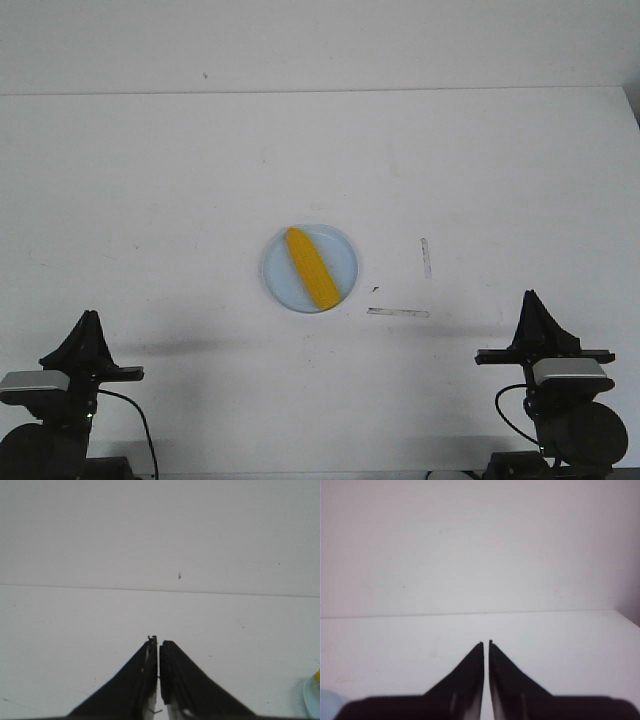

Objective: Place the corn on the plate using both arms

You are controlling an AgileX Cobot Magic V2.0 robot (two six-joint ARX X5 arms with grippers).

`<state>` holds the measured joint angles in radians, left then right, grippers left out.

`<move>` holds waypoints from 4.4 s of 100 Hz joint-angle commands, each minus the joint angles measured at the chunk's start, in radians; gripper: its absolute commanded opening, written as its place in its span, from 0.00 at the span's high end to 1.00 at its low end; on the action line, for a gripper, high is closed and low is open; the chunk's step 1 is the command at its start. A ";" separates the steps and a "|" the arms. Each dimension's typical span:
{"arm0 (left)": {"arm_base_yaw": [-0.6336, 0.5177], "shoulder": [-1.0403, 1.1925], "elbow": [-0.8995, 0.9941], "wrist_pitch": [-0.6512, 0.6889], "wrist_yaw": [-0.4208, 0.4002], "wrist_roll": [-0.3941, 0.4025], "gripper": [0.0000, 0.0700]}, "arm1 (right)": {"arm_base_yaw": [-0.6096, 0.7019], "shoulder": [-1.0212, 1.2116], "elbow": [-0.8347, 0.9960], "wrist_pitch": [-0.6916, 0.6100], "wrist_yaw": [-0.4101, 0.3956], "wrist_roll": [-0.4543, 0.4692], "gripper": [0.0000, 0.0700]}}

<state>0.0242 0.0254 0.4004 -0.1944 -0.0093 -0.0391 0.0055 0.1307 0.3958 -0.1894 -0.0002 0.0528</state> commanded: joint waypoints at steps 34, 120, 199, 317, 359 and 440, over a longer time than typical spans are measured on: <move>0.003 -0.002 0.006 0.011 -0.003 0.013 1.00 | 0.001 -0.001 0.002 0.013 0.000 0.010 0.98; -0.052 -0.022 -0.045 0.069 -0.047 -0.002 1.00 | 0.001 -0.001 0.002 0.014 0.001 0.010 0.98; -0.022 -0.022 -0.387 0.397 -0.039 -0.005 1.00 | 0.001 -0.001 0.002 0.018 0.001 0.010 0.98; -0.022 -0.022 -0.387 0.346 0.006 0.031 1.00 | 0.001 -0.001 0.002 0.017 0.000 0.010 0.98; -0.022 -0.022 -0.387 0.346 0.006 0.031 1.00 | 0.001 -0.001 0.002 0.017 0.000 0.010 0.98; -0.022 -0.022 -0.387 0.346 0.006 0.031 1.00 | 0.003 -0.032 -0.033 0.002 0.049 -0.006 0.98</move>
<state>0.0017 0.0048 0.0341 0.1345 -0.0040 -0.0166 0.0063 0.1143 0.3809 -0.1886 0.0315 0.0505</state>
